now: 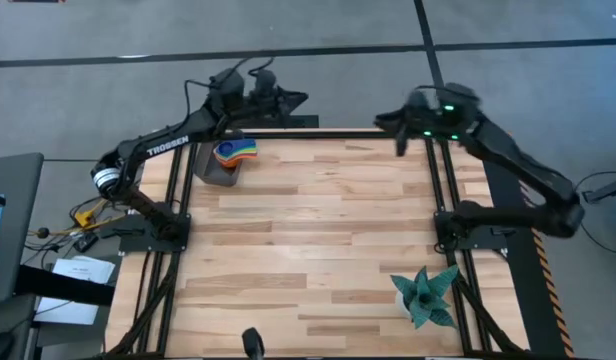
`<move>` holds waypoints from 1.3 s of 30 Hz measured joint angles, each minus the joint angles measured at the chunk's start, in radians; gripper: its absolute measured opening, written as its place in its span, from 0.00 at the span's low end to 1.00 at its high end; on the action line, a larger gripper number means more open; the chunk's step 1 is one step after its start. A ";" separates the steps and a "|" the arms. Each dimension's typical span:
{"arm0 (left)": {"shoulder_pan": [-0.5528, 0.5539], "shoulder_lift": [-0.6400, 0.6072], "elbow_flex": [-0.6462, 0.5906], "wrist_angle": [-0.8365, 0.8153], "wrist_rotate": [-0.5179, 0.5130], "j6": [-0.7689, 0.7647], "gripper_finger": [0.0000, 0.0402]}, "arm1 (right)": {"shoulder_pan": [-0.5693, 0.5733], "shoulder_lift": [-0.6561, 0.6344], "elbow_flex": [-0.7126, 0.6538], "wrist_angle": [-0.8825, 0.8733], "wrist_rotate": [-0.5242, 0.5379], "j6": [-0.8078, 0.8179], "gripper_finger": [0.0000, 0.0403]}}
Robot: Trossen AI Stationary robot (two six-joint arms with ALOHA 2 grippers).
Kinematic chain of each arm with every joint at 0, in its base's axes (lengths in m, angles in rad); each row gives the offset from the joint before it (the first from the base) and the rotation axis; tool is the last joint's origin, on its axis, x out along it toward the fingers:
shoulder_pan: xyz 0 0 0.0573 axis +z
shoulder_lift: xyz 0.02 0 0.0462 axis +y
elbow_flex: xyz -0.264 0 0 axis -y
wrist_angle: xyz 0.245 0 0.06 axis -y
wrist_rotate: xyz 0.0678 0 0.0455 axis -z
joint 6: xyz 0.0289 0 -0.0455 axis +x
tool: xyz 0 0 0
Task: Nest measuring cups in basket
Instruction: Return to Home Position
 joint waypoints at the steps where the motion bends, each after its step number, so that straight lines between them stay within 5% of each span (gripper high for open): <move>1: -0.002 -0.009 0.000 0.025 0.012 0.009 0.03 | -0.008 -0.033 0.000 -0.004 -0.003 -0.004 0.22; 5: -0.006 -0.050 -0.001 0.004 0.019 0.041 0.04 | -0.031 -0.142 0.000 -0.024 -0.033 -0.023 0.03; 12: -0.085 -0.208 -0.139 -0.005 -0.045 0.080 0.01 | -0.003 -0.265 -0.059 -0.078 -0.034 0.053 0.04; 20: -0.119 -0.362 -0.266 0.001 -0.096 0.213 0.00 | 0.088 -0.277 -0.169 0.165 -0.026 0.182 0.05; 27: -0.074 -0.491 -0.268 -0.241 0.015 0.597 0.00 | 0.110 -0.218 -0.171 0.148 -0.044 0.183 0.05; 34: -0.037 -0.666 -0.479 -0.197 0.119 0.490 0.00 | 0.279 -0.283 -0.169 0.115 0.002 0.004 0.03; 39: -0.069 -0.819 -0.682 -0.115 0.003 0.379 0.00 | 0.406 -0.359 -0.169 0.005 0.071 -0.107 0.01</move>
